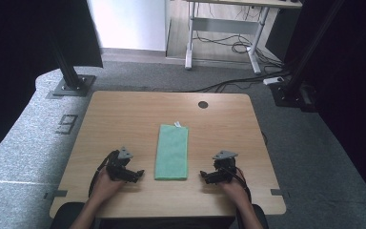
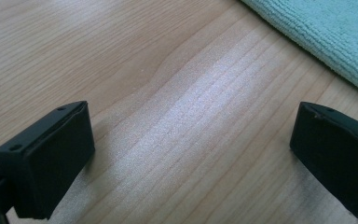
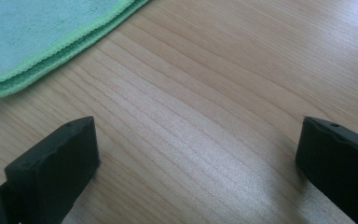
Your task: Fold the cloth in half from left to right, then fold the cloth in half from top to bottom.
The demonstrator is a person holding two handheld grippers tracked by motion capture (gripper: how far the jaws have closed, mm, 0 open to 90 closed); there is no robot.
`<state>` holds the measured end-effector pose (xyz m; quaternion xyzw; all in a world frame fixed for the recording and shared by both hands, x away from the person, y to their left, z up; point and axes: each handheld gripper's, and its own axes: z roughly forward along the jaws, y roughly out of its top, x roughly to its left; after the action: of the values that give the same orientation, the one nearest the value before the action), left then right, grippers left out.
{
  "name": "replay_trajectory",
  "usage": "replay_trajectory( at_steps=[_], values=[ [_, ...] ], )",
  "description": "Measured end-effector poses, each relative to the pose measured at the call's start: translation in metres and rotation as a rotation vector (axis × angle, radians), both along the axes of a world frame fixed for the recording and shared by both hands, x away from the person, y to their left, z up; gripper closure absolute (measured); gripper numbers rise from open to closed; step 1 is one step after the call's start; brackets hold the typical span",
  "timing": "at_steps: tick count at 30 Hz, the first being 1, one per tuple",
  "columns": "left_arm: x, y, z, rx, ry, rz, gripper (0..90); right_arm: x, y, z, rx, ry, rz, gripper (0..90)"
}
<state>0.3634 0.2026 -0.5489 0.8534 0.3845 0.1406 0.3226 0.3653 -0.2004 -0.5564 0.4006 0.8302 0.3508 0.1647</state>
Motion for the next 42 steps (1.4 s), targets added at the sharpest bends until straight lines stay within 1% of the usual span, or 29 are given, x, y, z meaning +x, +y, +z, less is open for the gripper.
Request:
replay_trajectory(
  at_steps=[12, 16, 18, 20, 23, 25, 29, 32, 35, 37, 39, 41, 42],
  values=[
    [0.001, -0.001, 0.000, 0.000, 0.001, 0.002, 0.0, 0.000, 0.001, 0.000, 0.000, 0.000, -0.004, 0.0],
    [0.005, -0.003, 0.003, 0.020, 0.024, 0.009, 0.0, 0.001, 0.003, 0.001, -0.005, 0.007, -0.004, 0.0],
    [0.008, -0.005, 0.004, 0.013, 0.033, 0.010, 0.0, 0.002, 0.006, 0.002, -0.013, 0.005, 0.002, 0.0],
    [0.011, -0.007, 0.007, -0.001, 0.026, 0.012, 0.0, 0.003, 0.009, 0.003, -0.005, 0.007, 0.005, 0.0],
    [0.019, -0.010, 0.012, -0.014, 0.006, 0.020, 0.0, 0.006, 0.013, 0.006, 0.017, 0.008, 0.009, 0.0],
    [0.025, -0.013, 0.016, -0.025, 0.001, 0.026, 0.0, 0.008, 0.018, 0.008, 0.019, 0.010, 0.013, 0.0],
    [0.036, -0.023, 0.021, -0.028, -0.015, 0.020, 0.0, 0.014, 0.026, 0.013, 0.021, 0.007, 0.028, 0.0],
    [0.048, -0.031, 0.023, -0.046, -0.020, 0.020, 0.0, 0.019, 0.033, 0.016, 0.050, 0.017, 0.041, 0.0],
    [0.058, -0.040, 0.021, -0.055, -0.021, 0.026, 0.0, 0.024, 0.043, 0.018, 0.040, 0.015, 0.056, 0.0],
    [0.065, -0.046, 0.019, -0.050, -0.022, 0.022, 0.0, 0.027, 0.050, 0.018, 0.032, 0.015, 0.063, 0.0],
    [0.071, -0.052, 0.017, -0.051, -0.023, 0.029, 0.0, 0.030, 0.057, 0.017, 0.018, 0.012, 0.069, 0.0],
    [0.077, -0.056, 0.015, -0.050, -0.015, 0.034, 0.0, 0.034, 0.063, 0.015, 0.004, 0.012, 0.072, 0.0],
    [0.079, -0.057, 0.014, -0.041, -0.012, 0.031, 0.0, 0.035, 0.065, 0.014, -0.006, 0.011, 0.074, 0.0]
  ],
)
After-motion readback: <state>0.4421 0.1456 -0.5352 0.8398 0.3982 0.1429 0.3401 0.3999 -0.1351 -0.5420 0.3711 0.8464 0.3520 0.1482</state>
